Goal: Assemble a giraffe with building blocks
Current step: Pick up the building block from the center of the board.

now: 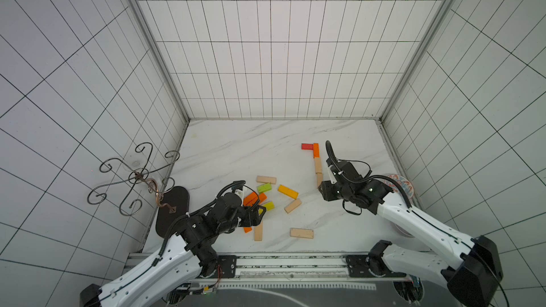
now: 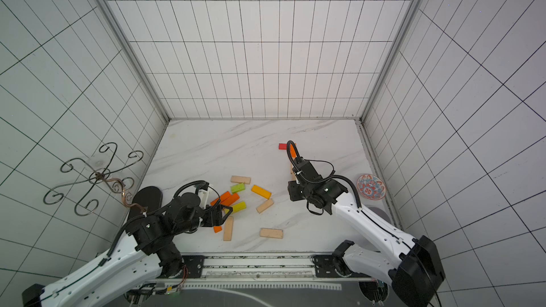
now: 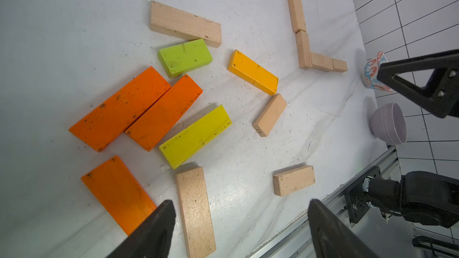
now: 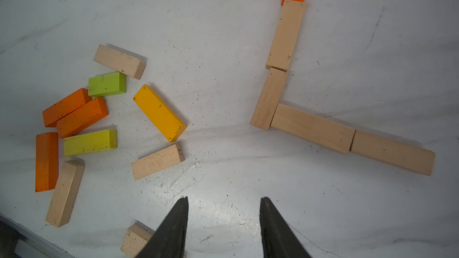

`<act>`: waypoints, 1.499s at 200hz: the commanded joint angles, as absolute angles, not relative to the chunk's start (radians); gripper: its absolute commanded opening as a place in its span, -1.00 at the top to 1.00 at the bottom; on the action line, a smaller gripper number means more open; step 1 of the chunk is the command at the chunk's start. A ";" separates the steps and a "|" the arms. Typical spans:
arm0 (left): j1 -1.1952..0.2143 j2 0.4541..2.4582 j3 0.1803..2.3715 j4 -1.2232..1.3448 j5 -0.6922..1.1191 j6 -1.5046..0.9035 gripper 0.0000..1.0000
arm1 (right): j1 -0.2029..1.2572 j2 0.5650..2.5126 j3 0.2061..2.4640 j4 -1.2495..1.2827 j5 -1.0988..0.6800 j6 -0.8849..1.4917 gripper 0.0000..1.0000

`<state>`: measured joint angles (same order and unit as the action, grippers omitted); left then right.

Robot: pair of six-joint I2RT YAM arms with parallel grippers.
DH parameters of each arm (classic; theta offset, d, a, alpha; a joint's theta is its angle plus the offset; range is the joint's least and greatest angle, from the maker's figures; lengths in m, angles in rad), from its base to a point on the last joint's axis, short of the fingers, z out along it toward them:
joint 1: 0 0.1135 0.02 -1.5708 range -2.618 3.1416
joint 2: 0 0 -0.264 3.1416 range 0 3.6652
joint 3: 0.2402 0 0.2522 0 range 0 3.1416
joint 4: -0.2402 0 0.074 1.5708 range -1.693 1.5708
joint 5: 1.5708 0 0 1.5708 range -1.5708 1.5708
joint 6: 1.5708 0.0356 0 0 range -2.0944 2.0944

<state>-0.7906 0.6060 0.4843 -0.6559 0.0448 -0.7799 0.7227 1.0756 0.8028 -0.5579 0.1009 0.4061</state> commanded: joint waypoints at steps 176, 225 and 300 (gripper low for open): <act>-0.850 0.598 0.460 -0.641 -0.033 -0.864 -0.70 | 1.219 1.349 0.673 -0.414 0.101 0.493 -0.41; -0.851 0.588 0.461 -0.641 -0.033 -0.862 -0.70 | 1.243 1.397 0.637 -0.368 0.064 0.486 -0.48; -0.850 0.592 0.459 -0.635 -0.033 -0.857 -0.70 | 1.255 1.448 0.623 -0.406 0.105 0.572 -0.28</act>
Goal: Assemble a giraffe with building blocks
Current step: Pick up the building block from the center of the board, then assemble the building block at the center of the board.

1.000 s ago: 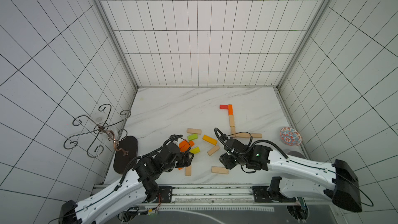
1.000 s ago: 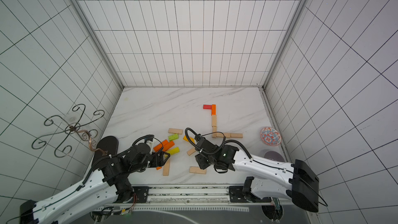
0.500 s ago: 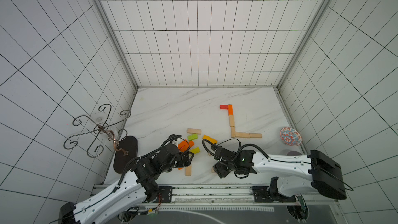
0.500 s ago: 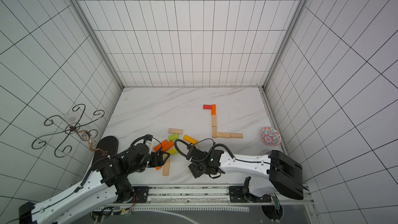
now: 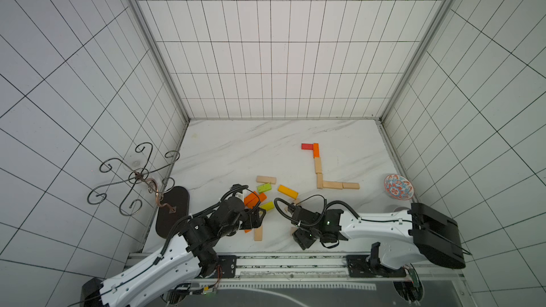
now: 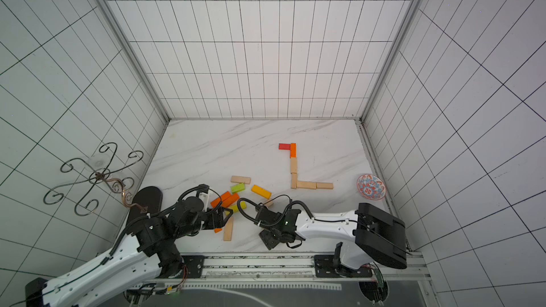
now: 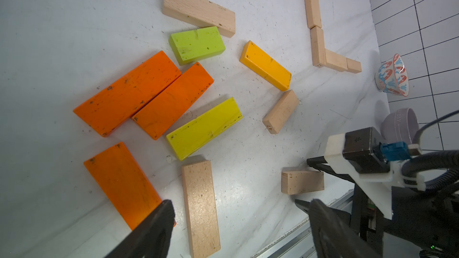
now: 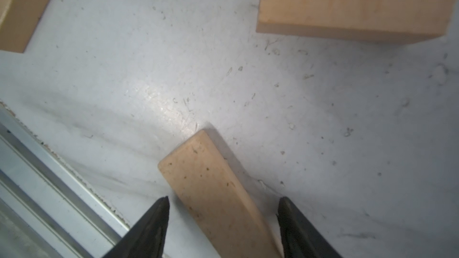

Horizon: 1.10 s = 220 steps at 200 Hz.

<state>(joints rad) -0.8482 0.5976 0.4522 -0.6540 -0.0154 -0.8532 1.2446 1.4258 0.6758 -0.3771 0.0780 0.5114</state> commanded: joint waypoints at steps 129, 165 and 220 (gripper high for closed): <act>-0.850 0.661 0.524 -0.557 -0.035 -0.800 -0.71 | 0.971 1.219 0.567 -0.542 0.147 1.063 1.00; -0.850 0.727 0.572 -0.538 -0.002 -0.759 -0.72 | 0.930 1.290 0.648 -0.599 0.160 1.155 1.00; -0.859 0.817 0.598 -0.464 0.128 -0.632 -0.71 | 0.919 1.417 0.782 -0.670 0.199 1.178 0.99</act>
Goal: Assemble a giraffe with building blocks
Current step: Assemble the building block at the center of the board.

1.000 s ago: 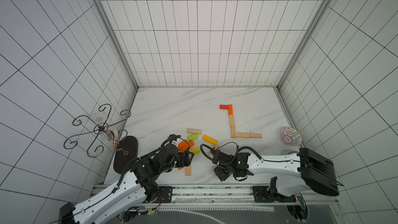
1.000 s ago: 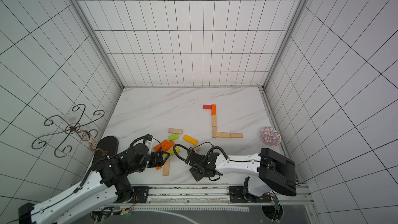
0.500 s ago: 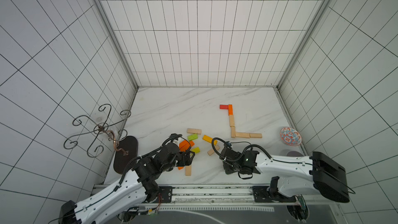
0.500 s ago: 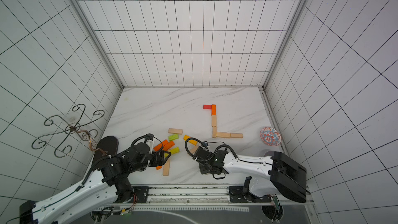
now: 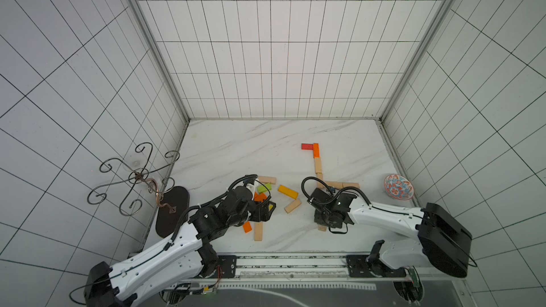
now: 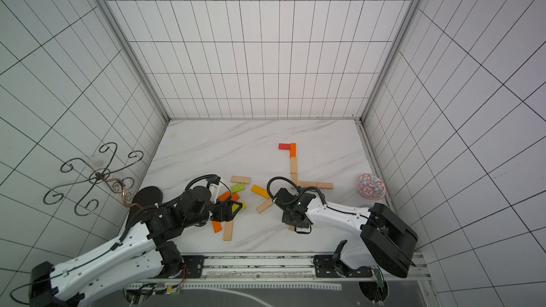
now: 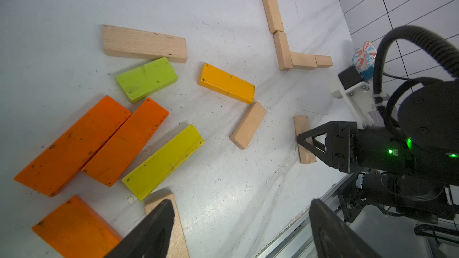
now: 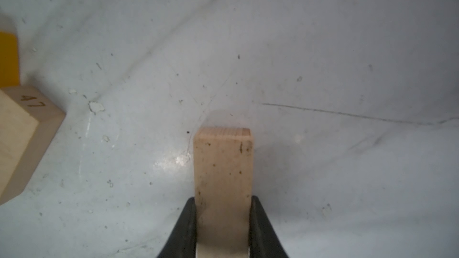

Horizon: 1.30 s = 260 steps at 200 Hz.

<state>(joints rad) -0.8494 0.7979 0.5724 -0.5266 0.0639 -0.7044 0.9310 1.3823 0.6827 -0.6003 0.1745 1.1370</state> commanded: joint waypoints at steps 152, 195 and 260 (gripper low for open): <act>-0.861 0.817 0.599 -0.263 0.129 -0.589 -0.80 | 0.789 1.548 0.954 -0.689 0.219 1.077 0.81; -0.850 0.821 0.592 -0.246 0.145 -0.595 -0.80 | 0.756 1.578 0.981 -0.676 0.224 1.045 0.77; -0.822 0.819 0.578 -0.238 0.161 -0.596 -0.80 | 0.734 1.636 1.015 -0.660 0.215 1.013 0.72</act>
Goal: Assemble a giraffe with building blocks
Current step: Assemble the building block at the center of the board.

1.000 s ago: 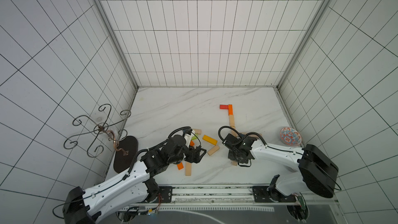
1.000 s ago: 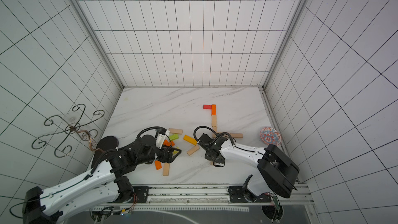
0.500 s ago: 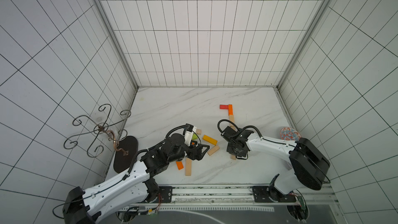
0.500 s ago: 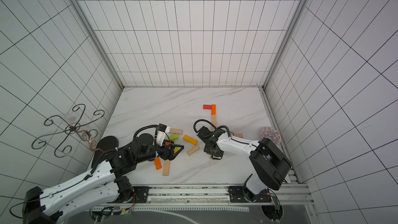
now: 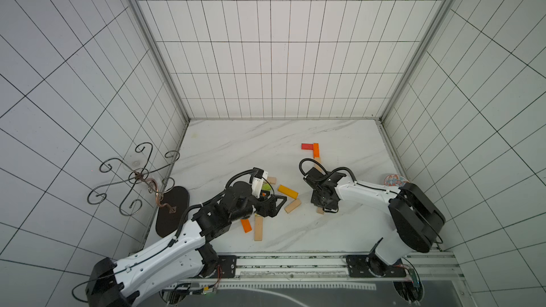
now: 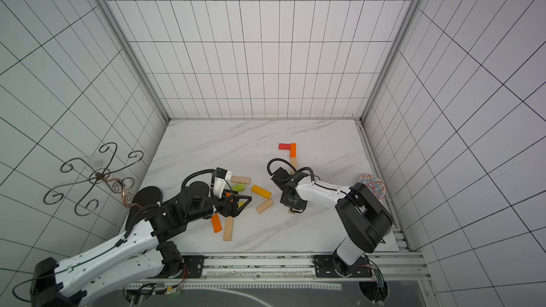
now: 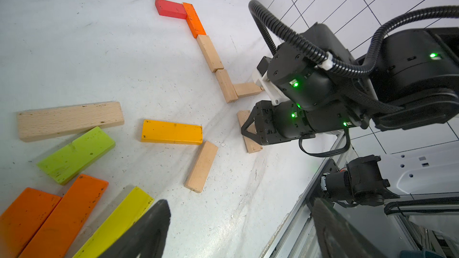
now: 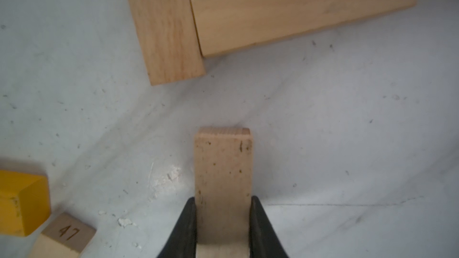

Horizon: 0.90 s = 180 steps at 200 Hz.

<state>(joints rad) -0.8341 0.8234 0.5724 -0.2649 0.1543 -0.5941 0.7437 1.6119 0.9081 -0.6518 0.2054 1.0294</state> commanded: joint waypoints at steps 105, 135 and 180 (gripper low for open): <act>-0.810 0.822 0.573 -0.238 0.161 -0.598 -0.80 | 0.723 1.652 1.035 -0.671 0.210 0.999 0.24; -0.808 0.832 0.573 -0.236 0.160 -0.599 -0.80 | 0.716 1.658 1.038 -0.670 0.207 0.984 0.19; -0.804 0.838 0.574 -0.236 0.160 -0.595 -0.81 | 0.701 1.670 1.049 -0.670 0.205 0.951 0.33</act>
<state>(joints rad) -0.8112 0.8349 0.5720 -0.2577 0.1585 -0.5945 0.7151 1.6478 0.9504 -0.6460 0.2005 0.9707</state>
